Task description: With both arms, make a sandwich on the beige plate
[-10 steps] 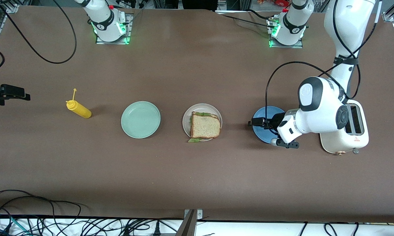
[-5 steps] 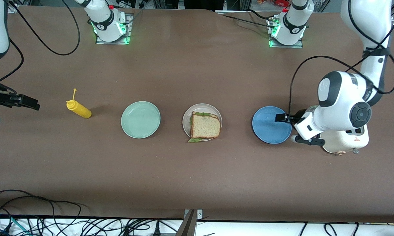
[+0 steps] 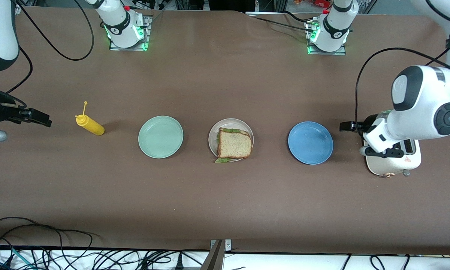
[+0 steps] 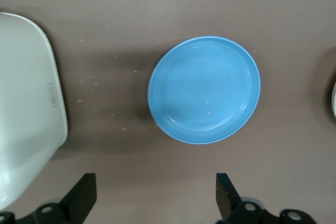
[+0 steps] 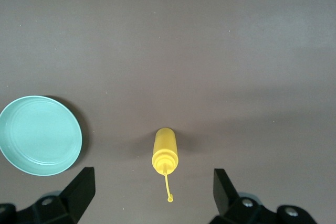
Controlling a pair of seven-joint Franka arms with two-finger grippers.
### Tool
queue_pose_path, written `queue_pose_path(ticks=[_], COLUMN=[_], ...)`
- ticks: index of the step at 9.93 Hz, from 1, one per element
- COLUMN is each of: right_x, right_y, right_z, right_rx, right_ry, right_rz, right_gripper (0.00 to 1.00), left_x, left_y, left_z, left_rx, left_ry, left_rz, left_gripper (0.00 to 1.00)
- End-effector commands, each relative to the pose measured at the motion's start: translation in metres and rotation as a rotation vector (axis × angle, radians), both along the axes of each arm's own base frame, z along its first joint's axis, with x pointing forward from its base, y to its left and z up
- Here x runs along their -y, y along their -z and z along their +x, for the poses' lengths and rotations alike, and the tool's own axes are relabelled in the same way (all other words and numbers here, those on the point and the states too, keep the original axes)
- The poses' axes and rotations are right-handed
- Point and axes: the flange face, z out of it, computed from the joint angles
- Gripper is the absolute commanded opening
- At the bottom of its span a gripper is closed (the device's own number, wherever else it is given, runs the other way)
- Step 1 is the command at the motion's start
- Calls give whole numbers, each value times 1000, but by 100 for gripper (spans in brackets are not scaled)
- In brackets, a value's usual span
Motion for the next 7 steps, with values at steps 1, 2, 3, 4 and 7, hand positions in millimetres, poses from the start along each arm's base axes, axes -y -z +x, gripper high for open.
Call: queue_pose_path(ticks=[1, 2, 3, 4, 7], right_x=[5, 8, 26, 35, 53], right_y=[-5, -9, -22, -40, -58], right_z=[0, -1, -3, -3, -15], right_rx=[23, 29, 54, 87, 98], right_ry=[27, 29, 64, 79, 102], right_rz=[25, 21, 18, 15, 16], right_gripper=[100, 100, 100, 100, 100], left_x=[-4, -4, -9, -10, -12], left_y=[-32, -45, -62, -77, -98], left_z=[-10, -13, -11, -11, -21], left_rx=[33, 29, 21, 14, -61], left_ry=[-10, -9, -15, -15, -17], left_rz=[53, 54, 54, 54, 62], left_gripper=[100, 100, 100, 100, 100])
